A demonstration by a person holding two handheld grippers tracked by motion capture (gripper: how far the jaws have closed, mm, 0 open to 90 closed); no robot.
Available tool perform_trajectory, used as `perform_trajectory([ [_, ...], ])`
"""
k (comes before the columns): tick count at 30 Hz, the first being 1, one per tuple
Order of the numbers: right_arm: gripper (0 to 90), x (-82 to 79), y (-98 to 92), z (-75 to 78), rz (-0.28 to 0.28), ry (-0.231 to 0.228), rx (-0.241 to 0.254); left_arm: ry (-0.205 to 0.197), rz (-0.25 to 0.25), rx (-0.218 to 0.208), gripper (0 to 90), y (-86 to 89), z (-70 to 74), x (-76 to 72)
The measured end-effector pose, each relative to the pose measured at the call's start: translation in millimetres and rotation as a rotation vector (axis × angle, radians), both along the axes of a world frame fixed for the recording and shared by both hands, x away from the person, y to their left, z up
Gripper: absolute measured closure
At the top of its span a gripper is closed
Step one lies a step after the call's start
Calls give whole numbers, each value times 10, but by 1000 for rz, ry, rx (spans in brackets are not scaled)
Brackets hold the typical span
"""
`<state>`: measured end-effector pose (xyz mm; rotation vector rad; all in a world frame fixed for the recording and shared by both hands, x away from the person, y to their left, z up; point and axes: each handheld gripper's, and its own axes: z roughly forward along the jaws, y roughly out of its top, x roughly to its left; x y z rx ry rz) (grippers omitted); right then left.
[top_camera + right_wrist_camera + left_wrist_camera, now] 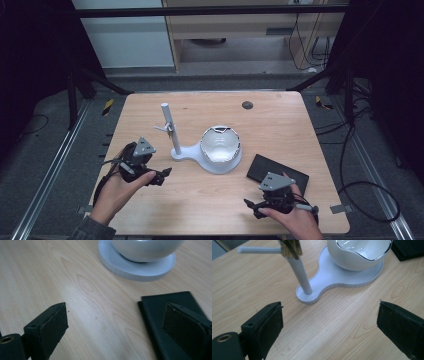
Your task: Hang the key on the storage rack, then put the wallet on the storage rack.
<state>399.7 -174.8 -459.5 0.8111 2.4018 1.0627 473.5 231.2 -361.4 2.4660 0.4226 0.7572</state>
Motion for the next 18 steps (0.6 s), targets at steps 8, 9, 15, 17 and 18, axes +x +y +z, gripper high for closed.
perform_trajectory([
  [8,51,0,-303,86,-57,-13,-21,14,-30,-20,61,-156,-188,-113],
  [9,50,3,-385,92,-76,-11,-19,17,-29,-36,67,-210,-217,-170],
  [15,51,33,-625,71,-123,-3,-33,32,-40,-96,101,-478,-301,-344],
  [17,56,40,-714,52,-144,4,-36,41,-73,-99,107,-635,-328,-383],
  [18,62,46,-793,37,-159,6,-36,49,-88,-102,107,-707,-346,-393],
])
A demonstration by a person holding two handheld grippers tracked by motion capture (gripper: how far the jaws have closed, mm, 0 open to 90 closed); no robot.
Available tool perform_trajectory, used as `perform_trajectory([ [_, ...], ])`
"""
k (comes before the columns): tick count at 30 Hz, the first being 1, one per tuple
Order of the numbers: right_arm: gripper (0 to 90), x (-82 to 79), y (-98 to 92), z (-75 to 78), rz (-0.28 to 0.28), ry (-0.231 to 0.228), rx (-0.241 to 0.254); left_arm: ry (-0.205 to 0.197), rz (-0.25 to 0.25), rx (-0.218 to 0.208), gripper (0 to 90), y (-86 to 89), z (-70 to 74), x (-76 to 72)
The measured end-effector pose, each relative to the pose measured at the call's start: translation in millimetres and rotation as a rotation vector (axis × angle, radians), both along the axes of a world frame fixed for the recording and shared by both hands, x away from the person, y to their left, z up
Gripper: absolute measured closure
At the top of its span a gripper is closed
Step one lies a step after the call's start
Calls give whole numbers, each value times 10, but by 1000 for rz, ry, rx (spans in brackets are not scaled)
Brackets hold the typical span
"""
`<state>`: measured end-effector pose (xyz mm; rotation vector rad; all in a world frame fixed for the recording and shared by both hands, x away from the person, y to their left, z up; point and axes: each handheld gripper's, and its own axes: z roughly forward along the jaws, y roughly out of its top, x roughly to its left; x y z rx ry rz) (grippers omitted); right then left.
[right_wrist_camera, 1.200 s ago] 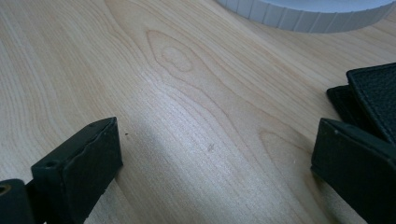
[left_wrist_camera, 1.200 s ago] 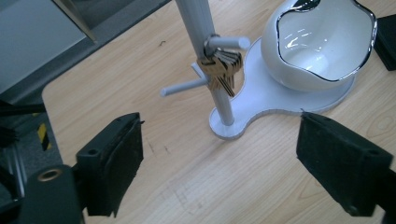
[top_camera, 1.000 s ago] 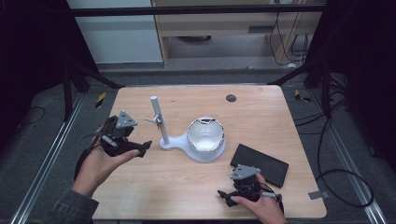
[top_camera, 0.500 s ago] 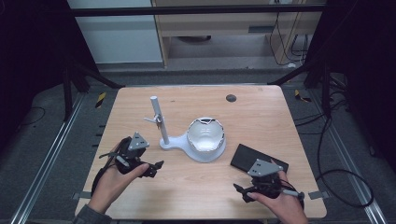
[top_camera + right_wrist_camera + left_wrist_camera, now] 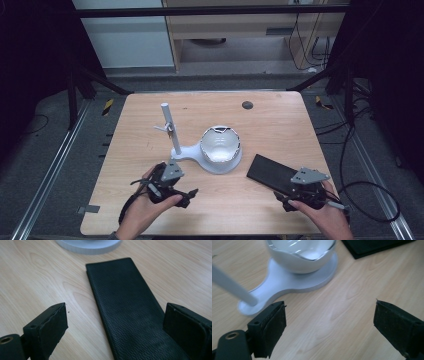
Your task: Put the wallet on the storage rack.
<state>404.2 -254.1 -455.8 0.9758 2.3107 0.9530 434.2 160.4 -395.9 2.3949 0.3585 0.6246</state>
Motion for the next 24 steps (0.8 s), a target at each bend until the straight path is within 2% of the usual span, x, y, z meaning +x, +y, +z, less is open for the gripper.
perform_trajectory([
  [1,67,3,-25,-5,-3,2,2,6,-20,6,107,-129,-34,-8],
  [3,71,9,-83,-15,-10,12,2,5,-27,8,109,-199,-54,-6],
  [7,72,12,-147,-32,-20,19,3,38,-64,0,112,-498,-177,43],
  [10,74,-3,-180,-37,-21,14,3,34,-89,-8,152,-769,-269,80],
  [11,74,-3,-180,-37,-21,14,3,34,-89,-8,160,-769,-269,80],
  [18,98,-47,-249,-44,-7,17,0,28,-129,-32,231,-1183,-407,150],
  [19,96,-60,-263,-53,-7,22,-3,60,-161,-38,253,-1276,-464,168],
  [20,96,-60,-263,-53,-7,22,-3,60,-161,-38,262,-1276,-464,168],
  [21,95,-75,-278,-61,-8,18,-10,80,-134,-56,266,-1349,-523,172],
  [22,95,-89,-287,-61,-9,15,-12,55,-111,-61,266,-1375,-541,190],
  [24,95,-118,-305,-60,-11,13,-7,23,-132,-38,270,-1432,-565,247],
])
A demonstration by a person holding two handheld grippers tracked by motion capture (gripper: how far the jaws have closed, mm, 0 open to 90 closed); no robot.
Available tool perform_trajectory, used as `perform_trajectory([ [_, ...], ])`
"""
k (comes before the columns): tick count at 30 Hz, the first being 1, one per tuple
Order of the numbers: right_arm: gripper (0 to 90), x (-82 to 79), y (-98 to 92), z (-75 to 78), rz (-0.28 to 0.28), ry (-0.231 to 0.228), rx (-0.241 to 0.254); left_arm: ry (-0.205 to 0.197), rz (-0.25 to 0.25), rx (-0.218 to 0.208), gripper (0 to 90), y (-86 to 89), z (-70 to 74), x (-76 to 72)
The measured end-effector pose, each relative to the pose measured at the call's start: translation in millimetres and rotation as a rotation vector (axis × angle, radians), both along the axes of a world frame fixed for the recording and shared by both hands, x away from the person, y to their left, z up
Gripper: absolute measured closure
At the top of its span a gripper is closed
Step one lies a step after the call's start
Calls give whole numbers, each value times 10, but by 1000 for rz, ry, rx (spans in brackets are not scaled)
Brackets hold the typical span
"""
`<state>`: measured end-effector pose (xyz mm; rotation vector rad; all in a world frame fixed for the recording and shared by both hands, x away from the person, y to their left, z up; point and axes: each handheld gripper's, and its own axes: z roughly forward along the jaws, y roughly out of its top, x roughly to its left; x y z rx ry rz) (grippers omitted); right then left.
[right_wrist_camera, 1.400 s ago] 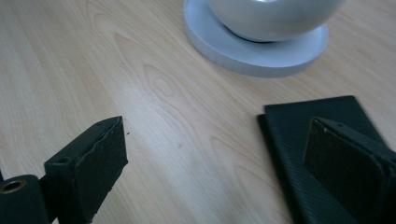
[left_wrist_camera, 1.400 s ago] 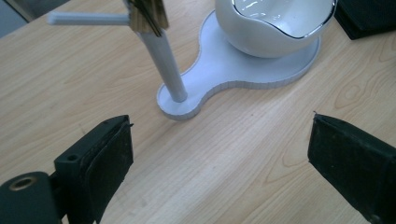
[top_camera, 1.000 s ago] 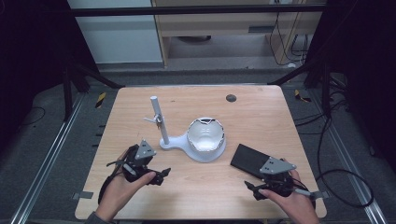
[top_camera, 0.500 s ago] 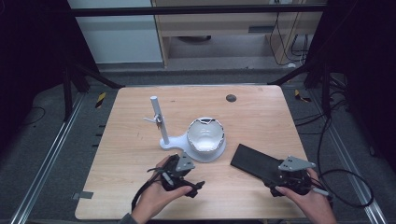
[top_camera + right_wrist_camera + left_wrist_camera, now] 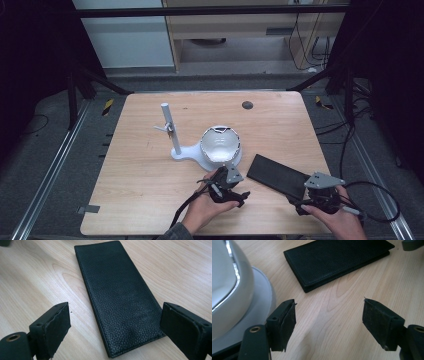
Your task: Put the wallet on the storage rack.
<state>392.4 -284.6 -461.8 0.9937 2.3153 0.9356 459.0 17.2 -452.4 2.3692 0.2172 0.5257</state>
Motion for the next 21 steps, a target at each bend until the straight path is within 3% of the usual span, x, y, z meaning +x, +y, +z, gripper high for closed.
perform_trajectory([
  [1,97,-14,-12,1,0,-3,3,-12,1,5,278,-27,-13,17],
  [5,113,-64,-48,5,1,-10,1,0,17,-2,292,-106,-76,66],
  [7,143,-94,-69,0,-6,-12,1,-25,23,3,317,-146,-96,92],
  [12,200,-126,-92,-62,-12,-2,-2,-46,61,-15,402,-241,-182,146],
  [14,213,-134,-92,-90,-9,1,-5,-40,70,-19,430,-272,-218,165],
  [16,213,-140,-91,-108,-4,7,-5,-36,84,16,438,-300,-256,208],
  [18,213,-140,-91,-118,-2,6,-8,-8,75,-2,439,-306,-286,262],
  [21,207,-139,-99,-125,-4,7,-2,-15,70,-12,438,-314,-286,286],
])
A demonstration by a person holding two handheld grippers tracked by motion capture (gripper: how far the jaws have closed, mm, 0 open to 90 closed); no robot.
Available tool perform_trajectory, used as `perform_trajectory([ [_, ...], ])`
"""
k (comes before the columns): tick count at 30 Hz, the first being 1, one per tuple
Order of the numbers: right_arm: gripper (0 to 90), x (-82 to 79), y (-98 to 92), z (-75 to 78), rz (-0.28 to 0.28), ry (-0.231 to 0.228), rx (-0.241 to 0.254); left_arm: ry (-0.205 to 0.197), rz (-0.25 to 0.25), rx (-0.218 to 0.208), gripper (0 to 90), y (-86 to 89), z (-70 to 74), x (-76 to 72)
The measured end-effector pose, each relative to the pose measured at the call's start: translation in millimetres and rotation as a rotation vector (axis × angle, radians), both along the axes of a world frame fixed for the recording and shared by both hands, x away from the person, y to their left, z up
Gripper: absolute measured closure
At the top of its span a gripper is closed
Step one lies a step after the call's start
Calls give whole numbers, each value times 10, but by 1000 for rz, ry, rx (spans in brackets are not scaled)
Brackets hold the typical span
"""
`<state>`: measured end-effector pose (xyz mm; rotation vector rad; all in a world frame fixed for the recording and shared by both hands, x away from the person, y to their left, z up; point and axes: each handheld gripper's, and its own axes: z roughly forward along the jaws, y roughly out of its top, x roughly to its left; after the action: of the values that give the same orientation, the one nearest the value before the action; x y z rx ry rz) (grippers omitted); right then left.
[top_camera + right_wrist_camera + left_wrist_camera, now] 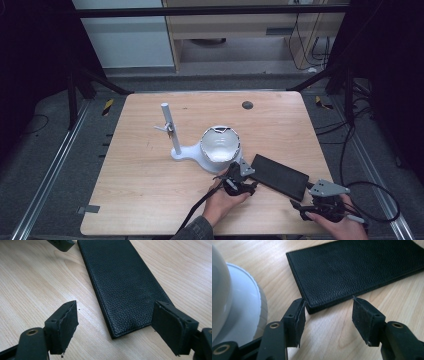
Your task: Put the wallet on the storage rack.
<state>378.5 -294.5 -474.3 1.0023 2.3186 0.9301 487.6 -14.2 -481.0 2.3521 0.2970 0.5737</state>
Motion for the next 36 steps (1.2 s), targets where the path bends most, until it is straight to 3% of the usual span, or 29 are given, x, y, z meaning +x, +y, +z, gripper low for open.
perform_trajectory([
  [4,207,4,-3,-14,-1,2,3,17,9,-22,423,0,-6,33],
  [7,202,14,-3,-34,-1,5,3,16,7,-28,374,-16,8,51],
  [8,196,21,2,-47,-1,9,9,34,1,-40,343,-30,2,65],
  [16,184,25,15,-78,1,17,16,76,-21,-21,205,-95,-91,166],
  [18,182,25,11,-77,-2,19,18,66,-25,-4,188,-110,-103,179],
  [21,180,27,0,-75,-4,16,24,78,-27,-17,196,-131,-107,169],
  [24,174,34,-34,-84,-12,21,21,68,-36,4,205,-156,-91,141],
  [32,150,89,-105,-138,-25,36,22,80,-45,-1,230,-171,-89,69],
  [36,124,124,-120,-160,-39,40,19,53,-28,11,312,-157,-85,52],
])
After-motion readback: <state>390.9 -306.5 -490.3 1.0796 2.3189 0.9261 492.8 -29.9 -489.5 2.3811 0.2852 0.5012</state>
